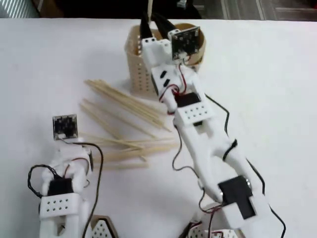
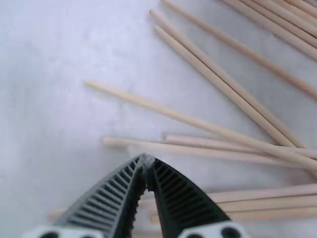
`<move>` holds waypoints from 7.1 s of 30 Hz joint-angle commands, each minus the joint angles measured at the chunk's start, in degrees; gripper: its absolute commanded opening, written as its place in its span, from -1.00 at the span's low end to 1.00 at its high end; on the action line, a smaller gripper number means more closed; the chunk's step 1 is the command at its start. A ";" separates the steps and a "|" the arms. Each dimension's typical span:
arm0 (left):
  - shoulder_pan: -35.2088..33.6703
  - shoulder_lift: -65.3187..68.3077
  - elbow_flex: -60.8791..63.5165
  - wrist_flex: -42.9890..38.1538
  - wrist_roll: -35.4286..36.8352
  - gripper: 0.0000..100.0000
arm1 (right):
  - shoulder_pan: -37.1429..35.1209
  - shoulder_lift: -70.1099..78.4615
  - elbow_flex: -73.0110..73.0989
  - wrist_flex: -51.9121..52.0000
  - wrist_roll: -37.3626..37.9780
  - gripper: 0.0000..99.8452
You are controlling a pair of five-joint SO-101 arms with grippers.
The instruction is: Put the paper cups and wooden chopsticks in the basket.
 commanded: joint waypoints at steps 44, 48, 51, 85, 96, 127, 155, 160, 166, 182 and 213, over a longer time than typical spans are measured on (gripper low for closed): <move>0.57 -1.63 -0.18 -1.05 0.00 -0.95 | -12.70 -41.45 -3.08 94.73 15.38 -0.96; 0.57 -1.63 -0.18 -1.05 0.00 -0.95 | -14.29 -35.91 -3.08 97.10 15.38 -0.96; 0.57 -1.63 -0.18 -1.05 0.00 -0.95 | -14.46 -29.49 -3.34 98.15 15.38 -0.96; 0.57 -1.63 -0.18 -1.05 0.00 -0.95 | -15.60 5.58 -3.52 86.99 20.66 -0.59; 0.57 -1.63 -0.18 -1.05 0.00 -0.95 | -13.67 13.58 -3.52 80.31 24.00 -0.59; 4.44 -1.54 1.49 -6.59 -0.18 -0.95 | -8.13 -3.38 5.19 104.04 29.89 -0.96; -8.75 -1.54 -2.81 -6.59 -5.19 -0.95 | -9.19 -4.26 2.46 95.69 26.20 -0.65; -10.77 -1.54 -3.34 -6.59 -10.73 -0.95 | -14.64 -4.18 -0.88 94.29 22.68 -0.65; -11.03 -1.54 -2.64 -6.77 -11.16 -0.95 | -16.84 -1.89 -2.37 89.19 21.45 -0.63; -11.12 -1.54 -2.02 -7.03 -11.34 -0.95 | -18.59 22.37 -21.80 91.03 18.11 -0.42; -11.12 -1.54 -1.93 -6.86 -11.34 -0.95 | -15.96 11.65 -22.86 103.08 18.55 -0.96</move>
